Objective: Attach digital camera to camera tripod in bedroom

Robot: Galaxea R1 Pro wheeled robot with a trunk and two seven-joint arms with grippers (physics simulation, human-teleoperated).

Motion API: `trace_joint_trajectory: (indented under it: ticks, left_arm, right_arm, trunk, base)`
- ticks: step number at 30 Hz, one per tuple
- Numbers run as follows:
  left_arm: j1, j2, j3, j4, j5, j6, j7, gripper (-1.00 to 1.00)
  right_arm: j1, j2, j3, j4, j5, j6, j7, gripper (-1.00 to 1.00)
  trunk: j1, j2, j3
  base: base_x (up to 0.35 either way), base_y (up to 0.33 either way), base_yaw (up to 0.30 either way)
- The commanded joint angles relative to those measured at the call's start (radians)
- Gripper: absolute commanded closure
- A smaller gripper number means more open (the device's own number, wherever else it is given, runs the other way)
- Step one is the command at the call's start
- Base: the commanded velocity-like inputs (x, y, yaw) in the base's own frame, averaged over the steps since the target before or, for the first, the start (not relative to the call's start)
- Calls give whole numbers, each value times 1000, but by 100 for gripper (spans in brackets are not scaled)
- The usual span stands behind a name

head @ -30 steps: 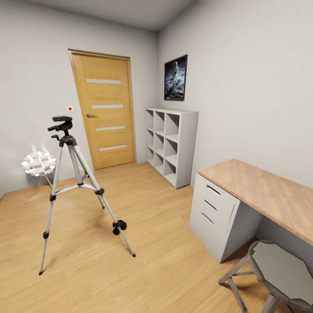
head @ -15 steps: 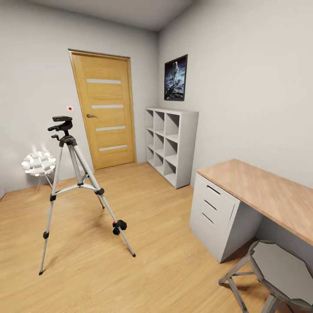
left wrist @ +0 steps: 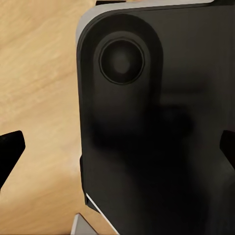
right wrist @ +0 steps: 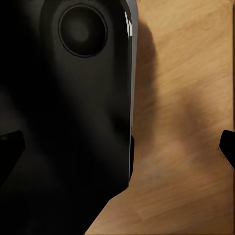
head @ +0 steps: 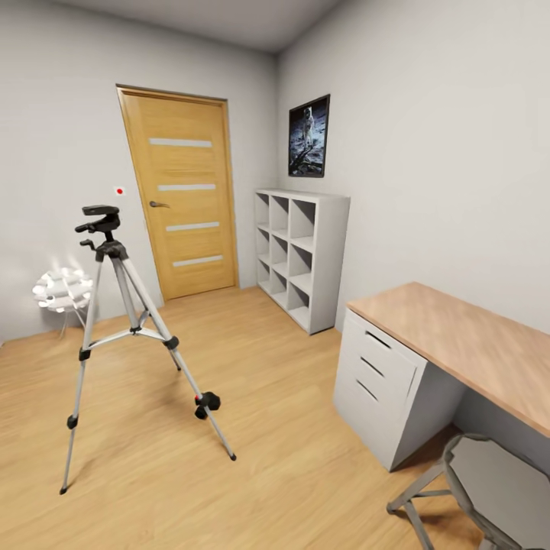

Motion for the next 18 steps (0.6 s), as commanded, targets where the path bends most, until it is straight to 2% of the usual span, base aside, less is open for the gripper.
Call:
trace_joint_trajectory:
  ticks: [1, 7, 18]
  left_arm:
    - [1, 0, 0, -2, 0, 0, 0, -100]
    - [1, 0, 0, -2, 0, 0, 0, -100]
    - [1, 0, 0, -1, 0, 0, 0, -100]
  right_arm:
    - [-1, 0, 0, 4, 0, -7, 0, -100]
    - [-1, 0, 0, 4, 0, -7, 0, -100]
    - [-1, 0, 0, 4, 0, -7, 0, -100]
  trunk:
    - [0, 0, -1]
    - [0, 0, -1]
    - [0, 0, -1]
  base:
    - [207, -83, 0]
    - [141, -51, 0]
    - [27, -9, 1]
